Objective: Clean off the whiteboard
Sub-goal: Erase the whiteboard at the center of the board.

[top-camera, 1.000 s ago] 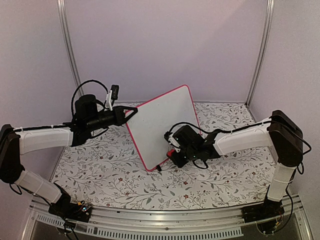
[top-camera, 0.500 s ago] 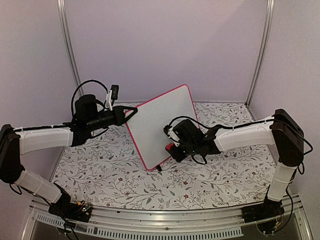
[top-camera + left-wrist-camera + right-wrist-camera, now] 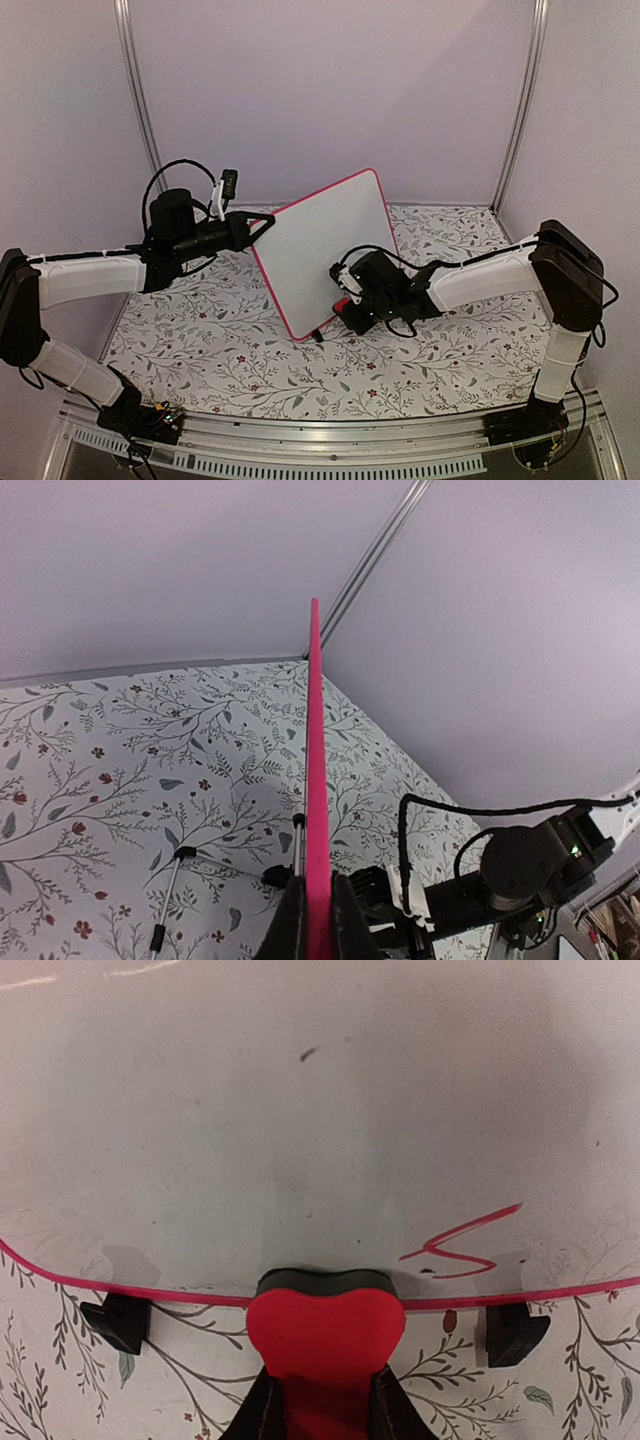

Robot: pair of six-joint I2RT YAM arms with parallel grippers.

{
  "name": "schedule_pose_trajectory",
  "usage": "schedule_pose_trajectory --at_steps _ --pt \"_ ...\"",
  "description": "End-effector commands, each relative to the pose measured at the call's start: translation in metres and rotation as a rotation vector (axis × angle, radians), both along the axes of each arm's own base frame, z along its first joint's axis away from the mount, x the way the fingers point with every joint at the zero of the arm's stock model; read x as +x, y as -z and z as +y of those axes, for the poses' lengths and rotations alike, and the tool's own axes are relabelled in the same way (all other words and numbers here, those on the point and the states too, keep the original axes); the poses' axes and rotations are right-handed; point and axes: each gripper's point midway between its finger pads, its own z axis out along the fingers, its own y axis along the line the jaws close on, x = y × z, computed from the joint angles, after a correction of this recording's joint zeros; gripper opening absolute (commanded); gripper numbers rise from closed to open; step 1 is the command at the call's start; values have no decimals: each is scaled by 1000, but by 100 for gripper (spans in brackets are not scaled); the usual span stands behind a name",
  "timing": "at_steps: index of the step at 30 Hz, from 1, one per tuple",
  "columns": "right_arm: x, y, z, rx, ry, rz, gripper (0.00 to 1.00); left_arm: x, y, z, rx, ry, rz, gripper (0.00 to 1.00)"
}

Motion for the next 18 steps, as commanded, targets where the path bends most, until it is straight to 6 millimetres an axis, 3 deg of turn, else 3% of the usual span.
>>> schedule_pose_trajectory --at_steps 1,9,13,18 --pt "-6 39 -9 -31 3 62 23 -11 -33 -10 -58 60 -67 0" --pt "-6 40 -11 -41 8 61 22 -11 -32 -10 -59 59 -64 0" --pt "3 11 -10 -13 28 3 23 -11 -32 -10 -58 59 -64 0" --pt "23 -46 -11 29 64 -107 23 -11 -33 -10 -58 58 -67 0"
